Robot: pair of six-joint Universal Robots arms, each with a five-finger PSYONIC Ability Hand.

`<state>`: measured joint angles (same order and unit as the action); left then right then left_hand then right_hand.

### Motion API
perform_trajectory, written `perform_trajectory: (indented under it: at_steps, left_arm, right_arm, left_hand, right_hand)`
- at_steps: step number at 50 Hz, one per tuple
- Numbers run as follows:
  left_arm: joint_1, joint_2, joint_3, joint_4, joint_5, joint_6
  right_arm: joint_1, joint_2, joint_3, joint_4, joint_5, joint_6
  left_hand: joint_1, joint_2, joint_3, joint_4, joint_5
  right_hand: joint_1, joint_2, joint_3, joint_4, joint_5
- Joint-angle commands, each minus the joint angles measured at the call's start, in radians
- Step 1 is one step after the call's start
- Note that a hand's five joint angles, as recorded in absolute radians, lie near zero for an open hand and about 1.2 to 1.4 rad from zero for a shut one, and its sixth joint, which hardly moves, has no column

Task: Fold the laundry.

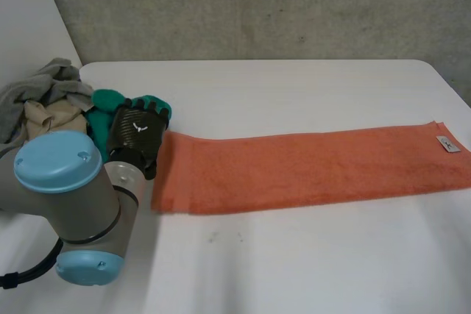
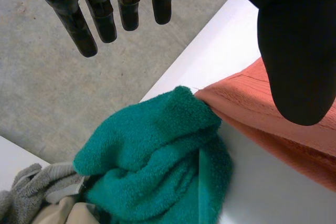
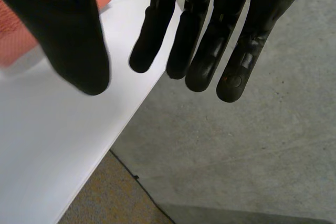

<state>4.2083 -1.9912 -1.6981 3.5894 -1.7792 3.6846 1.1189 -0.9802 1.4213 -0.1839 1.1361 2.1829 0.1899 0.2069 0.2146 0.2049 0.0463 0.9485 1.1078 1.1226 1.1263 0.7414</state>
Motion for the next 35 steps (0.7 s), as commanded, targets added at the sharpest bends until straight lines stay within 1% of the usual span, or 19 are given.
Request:
perform_trajectory:
  at_steps: [1,2,3,9,16,24,26,27,28,29,31,35]
  left_arm:
    - [-0.001,0.003,-0.025,0.000,0.001,0.000]
    - [0.001,0.003,-0.025,0.000,0.001,0.000]
    - [0.001,0.003,-0.025,0.000,0.001,0.000]
    - [0.001,0.005,-0.025,0.000,0.000,0.000]
    - [0.002,0.005,-0.028,0.000,0.003,-0.002]
    - [-0.002,0.005,-0.029,0.000,0.000,-0.002]
    - [-0.002,0.003,-0.029,0.000,0.000,-0.002]
    - [-0.002,0.003,-0.029,0.000,0.000,-0.002]
    - [-0.001,0.005,-0.029,0.000,0.000,-0.002]
    - [-0.001,0.003,-0.029,0.000,0.000,-0.002]
    - [0.001,0.005,-0.029,0.000,-0.002,-0.002]
    - [0.001,0.006,-0.029,0.000,-0.002,-0.002]
  right_arm:
    - [-0.001,-0.009,0.039,0.047,-0.062,0.031]
    - [-0.002,-0.011,0.039,0.049,-0.078,0.049]
    - [-0.004,-0.011,0.039,0.049,-0.082,0.057]
    - [-0.008,-0.008,0.028,0.052,-0.102,0.069]
    - [-0.008,0.081,0.005,0.052,-0.119,0.057]
    - [-0.001,0.169,-0.059,0.050,-0.119,0.061]
    - [-0.001,0.176,-0.073,0.052,-0.121,0.070]
    - [0.001,0.176,-0.074,0.052,-0.122,0.071]
    - [0.002,0.176,-0.076,0.050,-0.131,0.074]
    - [0.002,0.176,-0.076,0.050,-0.137,0.075]
    - [0.004,0.173,-0.074,0.047,-0.159,0.075]
    - [0.001,0.160,-0.076,0.041,-0.159,0.078]
  left_hand:
    - [-0.015,-0.032,-0.040,-0.030,-0.046]
    - [-0.015,-0.032,-0.040,-0.030,-0.046]
    - [-0.015,-0.032,-0.040,-0.030,-0.046]
    - [-0.015,-0.032,-0.040,-0.030,-0.046]
    - [-0.015,-0.032,-0.040,-0.030,-0.046]
    - [-0.015,-0.032,-0.040,-0.030,-0.046]
    - [-0.015,-0.032,-0.040,-0.030,-0.046]
    - [-0.015,-0.032,-0.040,-0.030,-0.046]
    - [-0.015,-0.032,-0.040,-0.030,-0.046]
    - [-0.015,-0.032,-0.040,-0.030,-0.046]
    - [-0.015,-0.032,-0.040,-0.030,-0.046]
    - [-0.015,-0.032,-0.040,-0.030,-0.046]
  right_hand:
    - [-0.293,-0.452,-0.467,-0.471,-0.260]
    - [-0.494,-0.654,-0.669,-0.672,-0.462]
    - [-0.523,-0.682,-0.697,-0.700,-0.490]
    - [-0.491,-0.650,-0.665,-0.669,-0.458]
    - [-0.417,-0.577,-0.591,-0.595,-0.385]
    - [-0.268,-0.427,-0.442,-0.446,-0.235]
    - [-0.086,-0.246,-0.261,-0.264,-0.054]
    - [0.048,-0.111,-0.126,-0.130,0.081]
    - [0.349,0.190,0.175,0.171,0.381]
    - [0.447,0.287,0.273,0.269,0.479]
    - [0.448,0.288,0.274,0.270,0.480]
    - [0.448,0.288,0.274,0.270,0.480]
